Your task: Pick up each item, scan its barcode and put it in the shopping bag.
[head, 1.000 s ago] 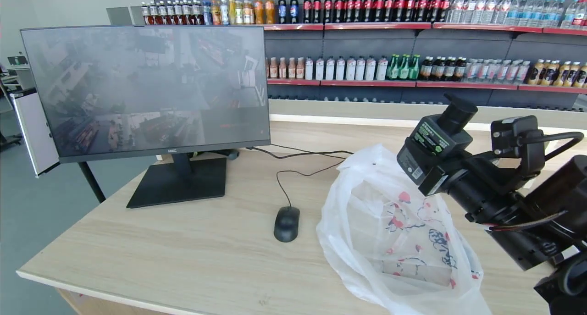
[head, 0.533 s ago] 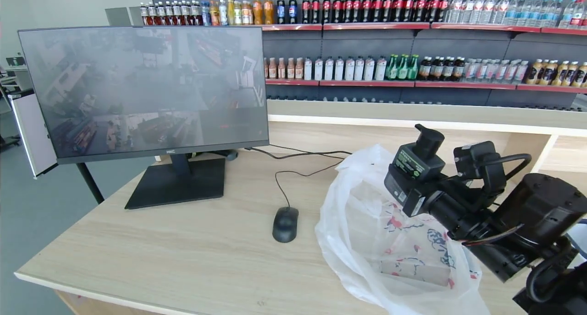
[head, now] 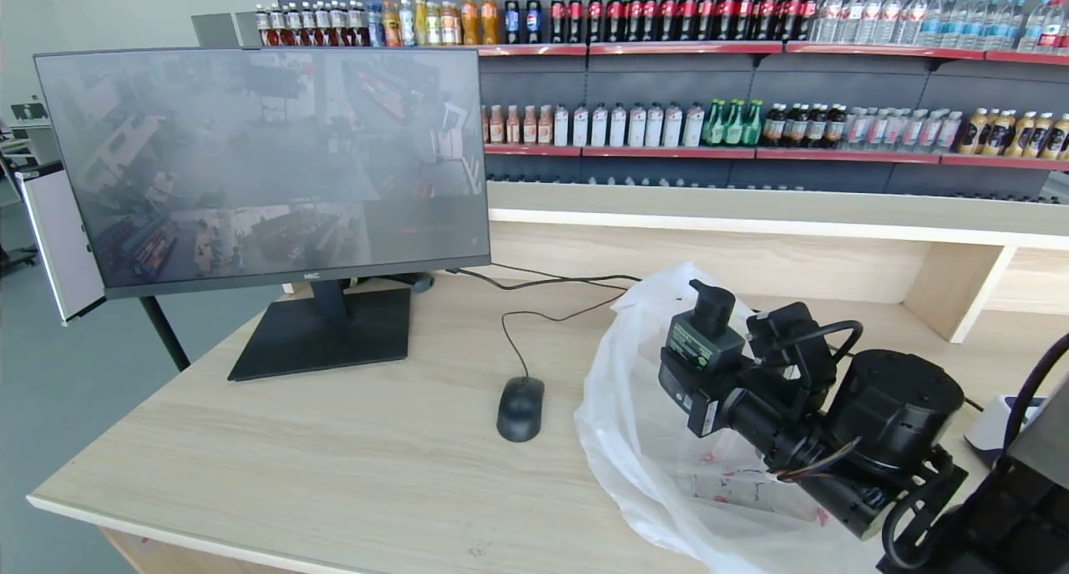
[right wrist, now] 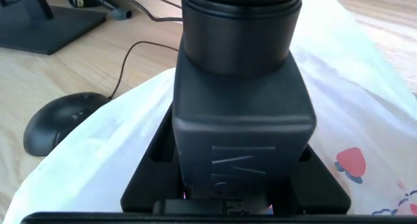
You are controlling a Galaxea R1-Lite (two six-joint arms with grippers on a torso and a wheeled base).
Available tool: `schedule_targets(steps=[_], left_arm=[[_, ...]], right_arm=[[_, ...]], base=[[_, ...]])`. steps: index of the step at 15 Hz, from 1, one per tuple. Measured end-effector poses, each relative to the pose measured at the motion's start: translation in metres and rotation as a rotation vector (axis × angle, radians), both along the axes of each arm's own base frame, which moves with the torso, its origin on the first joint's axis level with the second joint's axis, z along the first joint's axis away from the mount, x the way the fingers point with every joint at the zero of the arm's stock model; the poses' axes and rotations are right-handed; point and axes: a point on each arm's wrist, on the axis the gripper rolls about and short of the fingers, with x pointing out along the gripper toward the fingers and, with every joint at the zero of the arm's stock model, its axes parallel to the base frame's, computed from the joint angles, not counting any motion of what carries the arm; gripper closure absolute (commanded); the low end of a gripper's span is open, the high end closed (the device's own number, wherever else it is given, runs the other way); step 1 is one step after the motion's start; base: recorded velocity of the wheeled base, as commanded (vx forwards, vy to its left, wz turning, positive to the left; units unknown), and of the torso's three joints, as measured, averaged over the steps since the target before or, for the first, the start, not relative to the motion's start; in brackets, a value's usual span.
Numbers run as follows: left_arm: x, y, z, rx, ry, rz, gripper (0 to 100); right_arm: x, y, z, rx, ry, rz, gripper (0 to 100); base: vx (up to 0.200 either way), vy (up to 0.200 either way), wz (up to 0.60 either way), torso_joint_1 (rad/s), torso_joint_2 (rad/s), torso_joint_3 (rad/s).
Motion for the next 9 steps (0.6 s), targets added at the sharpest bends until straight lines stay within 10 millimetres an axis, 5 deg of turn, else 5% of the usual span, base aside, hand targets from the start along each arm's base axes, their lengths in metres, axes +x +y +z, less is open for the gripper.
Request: schedule_targets(steps=[9], left_arm=[[0.0, 0.0, 0.0, -0.001, 0.0, 0.0, 100]], right_arm=[[-0.003, 0.015, -0.024, -0.044, 0.071, 0.05, 100]], base=[[0.0, 0.0, 0.0, 0.0, 0.0, 0.0]])
